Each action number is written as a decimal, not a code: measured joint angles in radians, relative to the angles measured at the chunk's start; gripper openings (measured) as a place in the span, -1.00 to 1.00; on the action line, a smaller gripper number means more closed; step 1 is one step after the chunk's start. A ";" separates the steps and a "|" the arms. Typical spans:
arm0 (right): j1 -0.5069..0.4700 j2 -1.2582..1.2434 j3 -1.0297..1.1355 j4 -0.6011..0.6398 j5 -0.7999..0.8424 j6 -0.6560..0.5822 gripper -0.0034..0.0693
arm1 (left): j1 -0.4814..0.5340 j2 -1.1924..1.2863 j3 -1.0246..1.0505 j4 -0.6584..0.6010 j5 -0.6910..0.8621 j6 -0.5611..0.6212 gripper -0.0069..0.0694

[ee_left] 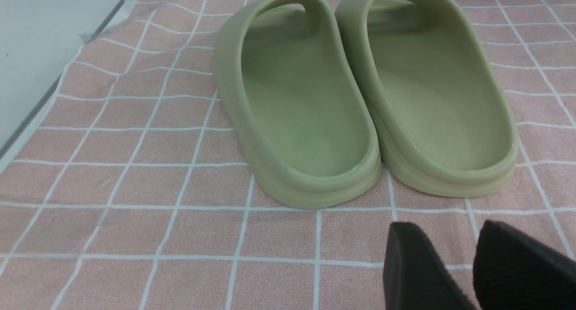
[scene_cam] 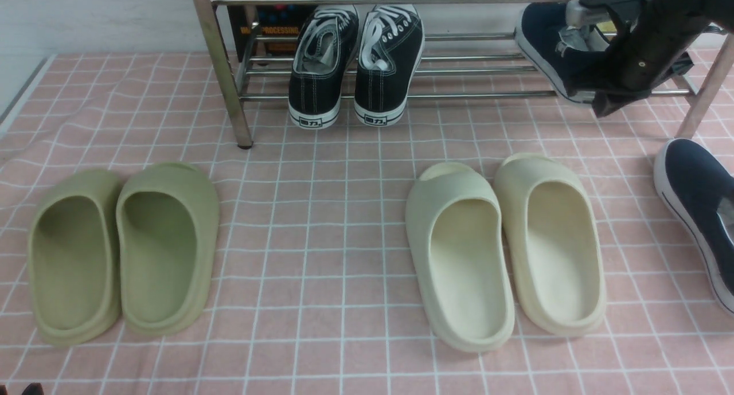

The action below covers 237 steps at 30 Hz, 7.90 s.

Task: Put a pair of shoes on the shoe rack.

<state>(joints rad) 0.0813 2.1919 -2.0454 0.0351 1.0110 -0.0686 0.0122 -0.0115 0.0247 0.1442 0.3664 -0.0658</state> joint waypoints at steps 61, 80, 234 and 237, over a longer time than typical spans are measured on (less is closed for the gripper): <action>-0.179 -0.595 0.760 0.008 0.000 -0.015 -0.87 | 0.000 0.000 0.000 0.000 0.001 0.000 -0.19; -0.155 -0.220 0.229 0.243 0.256 -0.054 -0.87 | 0.000 0.000 0.000 0.000 0.001 0.000 -0.19; -0.195 -2.025 1.797 0.002 -0.690 0.216 -0.94 | 0.000 0.000 0.000 0.002 0.001 0.000 -0.19; -0.195 -2.095 1.916 -0.017 -0.782 0.191 -0.94 | 0.000 0.000 0.000 0.002 0.001 0.000 -0.19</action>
<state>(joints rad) -0.1141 0.0965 -0.1295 0.0179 0.2286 0.1220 0.0122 -0.0115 0.0247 0.1462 0.3674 -0.0658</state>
